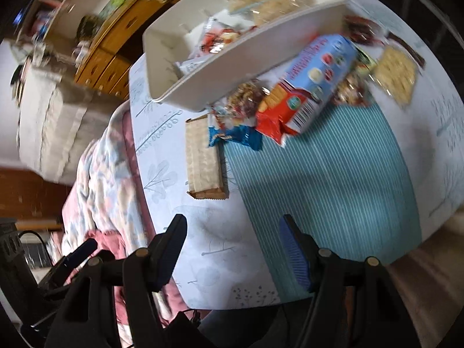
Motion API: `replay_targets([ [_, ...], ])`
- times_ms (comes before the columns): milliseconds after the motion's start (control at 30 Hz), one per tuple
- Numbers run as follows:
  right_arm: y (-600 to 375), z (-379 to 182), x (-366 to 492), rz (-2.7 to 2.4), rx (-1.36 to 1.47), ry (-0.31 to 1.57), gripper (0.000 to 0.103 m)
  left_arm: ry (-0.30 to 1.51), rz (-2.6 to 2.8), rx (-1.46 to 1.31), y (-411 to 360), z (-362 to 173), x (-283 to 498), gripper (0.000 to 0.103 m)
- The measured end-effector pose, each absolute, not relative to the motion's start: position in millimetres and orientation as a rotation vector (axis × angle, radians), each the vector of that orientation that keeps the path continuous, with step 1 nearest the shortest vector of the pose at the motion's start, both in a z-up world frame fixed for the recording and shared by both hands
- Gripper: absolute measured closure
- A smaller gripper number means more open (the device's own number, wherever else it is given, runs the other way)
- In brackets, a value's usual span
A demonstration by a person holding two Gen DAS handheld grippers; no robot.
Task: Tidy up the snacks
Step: 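Open both tools and withdraw them from the tray toward the table snacks, then grasp the brown wafer bar with the left tool while the right tool grasps the blue biscuit roll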
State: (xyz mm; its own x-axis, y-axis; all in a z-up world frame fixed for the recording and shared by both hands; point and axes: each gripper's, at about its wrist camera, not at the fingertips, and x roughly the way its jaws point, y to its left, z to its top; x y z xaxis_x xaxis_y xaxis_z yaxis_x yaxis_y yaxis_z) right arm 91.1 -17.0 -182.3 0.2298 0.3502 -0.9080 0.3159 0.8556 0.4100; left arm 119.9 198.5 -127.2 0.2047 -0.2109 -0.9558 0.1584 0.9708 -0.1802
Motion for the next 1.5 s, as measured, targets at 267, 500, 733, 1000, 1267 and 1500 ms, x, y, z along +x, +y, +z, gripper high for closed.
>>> replay_targets([
  [267, -41.2, -185.8, 84.0, -0.062, 0.703, 1.329, 0.037, 1.342, -0.340, 0.037, 170.6, -139.7, 139.7, 0.019],
  [500, -71.2, -206.8, 95.5, -0.106, 0.868, 1.314, 0.037, 1.341, -0.379, 0.075, 145.9, -156.9, 166.4, 0.019],
  [733, -102.2, -226.2, 110.5, -0.154, 1.004, 1.261, 0.037, 1.384, -0.355, 0.104, 127.6, -189.6, 195.2, 0.019],
  [1000, -125.5, -256.9, 135.6, -0.141, 1.116, 1.215, 0.037, 1.502, -0.334, 0.156, 107.0, -245.7, 216.3, 0.019],
  [1267, -135.0, -276.9, 162.5, -0.129, 1.136, 1.192, 0.037, 1.564, -0.288, 0.153, 102.7, -275.2, 232.5, 0.019],
  [1500, -138.3, -283.9, 186.0, -0.093, 1.126, 1.184, 0.037, 1.587, -0.259, 0.155, 100.1, -286.8, 246.0, 0.019],
])
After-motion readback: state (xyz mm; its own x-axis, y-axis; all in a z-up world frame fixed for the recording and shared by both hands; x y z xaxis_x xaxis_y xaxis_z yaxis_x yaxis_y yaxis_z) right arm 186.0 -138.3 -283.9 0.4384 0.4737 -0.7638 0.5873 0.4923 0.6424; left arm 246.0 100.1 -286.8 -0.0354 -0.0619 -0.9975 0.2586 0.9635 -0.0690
